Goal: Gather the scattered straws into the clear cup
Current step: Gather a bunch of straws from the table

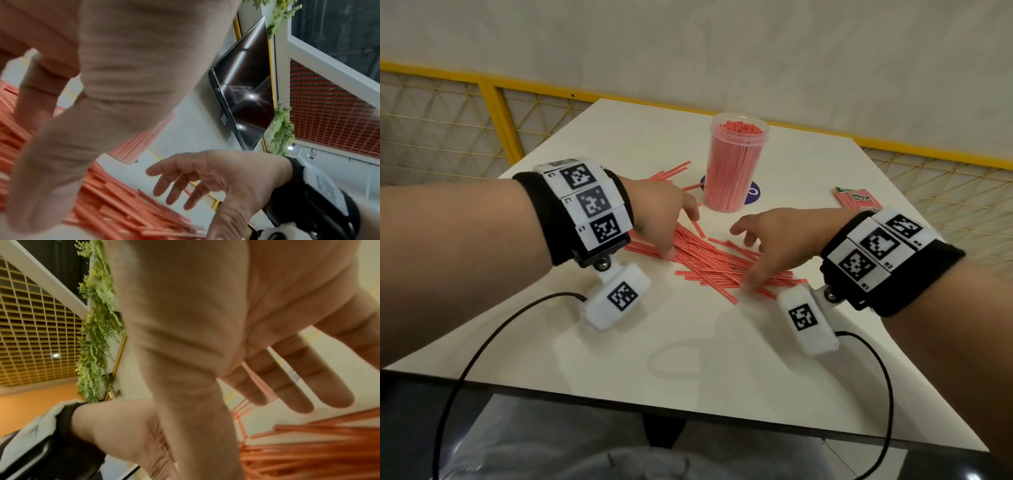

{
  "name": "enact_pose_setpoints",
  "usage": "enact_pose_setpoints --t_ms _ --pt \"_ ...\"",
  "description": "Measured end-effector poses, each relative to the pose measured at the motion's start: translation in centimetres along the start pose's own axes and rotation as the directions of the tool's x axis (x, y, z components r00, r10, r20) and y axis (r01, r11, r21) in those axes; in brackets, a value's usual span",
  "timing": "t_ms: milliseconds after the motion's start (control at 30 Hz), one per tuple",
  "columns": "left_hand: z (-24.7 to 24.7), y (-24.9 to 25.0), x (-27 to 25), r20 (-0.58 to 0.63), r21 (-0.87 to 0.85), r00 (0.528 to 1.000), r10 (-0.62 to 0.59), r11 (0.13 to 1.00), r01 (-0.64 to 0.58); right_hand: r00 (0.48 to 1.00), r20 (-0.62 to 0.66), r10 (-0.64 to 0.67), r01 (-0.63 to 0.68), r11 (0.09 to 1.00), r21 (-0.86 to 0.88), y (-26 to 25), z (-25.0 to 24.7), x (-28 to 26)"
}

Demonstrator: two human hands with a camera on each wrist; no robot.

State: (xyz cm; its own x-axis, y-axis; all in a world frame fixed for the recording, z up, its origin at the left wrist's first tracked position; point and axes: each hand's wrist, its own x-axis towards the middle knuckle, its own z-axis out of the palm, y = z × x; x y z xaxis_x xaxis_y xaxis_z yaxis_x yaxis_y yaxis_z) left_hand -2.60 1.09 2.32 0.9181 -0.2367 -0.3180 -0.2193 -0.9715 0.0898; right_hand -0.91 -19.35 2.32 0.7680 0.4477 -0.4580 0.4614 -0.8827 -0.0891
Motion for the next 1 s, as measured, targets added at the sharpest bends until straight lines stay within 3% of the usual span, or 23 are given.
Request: enact_pose_setpoints --t_ms 133,400,600,700,833,1000 --pt "0.8 -0.2 0.1 0.077 0.070 0.997 -0.005 0.998 0.000 1.000 -0.017 0.018 -0.019 0.998 -0.063 -1.7 0.3 0.7" --pt "1.6 0.9 0.4 -0.008 0.074 0.999 0.051 0.996 -0.050 0.998 -0.067 0.004 -0.017 0.980 -0.196 -1.6 0.1 1.2" --pt "0.6 0.7 0.4 -0.047 -0.125 0.998 0.052 0.990 -0.058 0.995 -0.100 -0.029 0.017 0.992 -0.126 -0.1 0.8 1.1" --pt "0.0 -0.2 0.3 -0.039 -0.059 0.999 0.011 0.998 -0.014 0.994 -0.109 0.005 -0.014 0.996 -0.084 0.9 0.9 0.9" --pt "0.5 -1.3 0.2 0.067 0.038 0.998 0.014 0.999 -0.017 0.997 -0.077 0.020 -0.027 0.996 -0.088 1.4 1.0 0.6" --pt "1.3 -1.0 0.4 -0.002 -0.022 0.999 0.054 0.998 -0.054 0.995 -0.102 -0.015 0.007 0.997 -0.076 0.9 1.0 0.6"
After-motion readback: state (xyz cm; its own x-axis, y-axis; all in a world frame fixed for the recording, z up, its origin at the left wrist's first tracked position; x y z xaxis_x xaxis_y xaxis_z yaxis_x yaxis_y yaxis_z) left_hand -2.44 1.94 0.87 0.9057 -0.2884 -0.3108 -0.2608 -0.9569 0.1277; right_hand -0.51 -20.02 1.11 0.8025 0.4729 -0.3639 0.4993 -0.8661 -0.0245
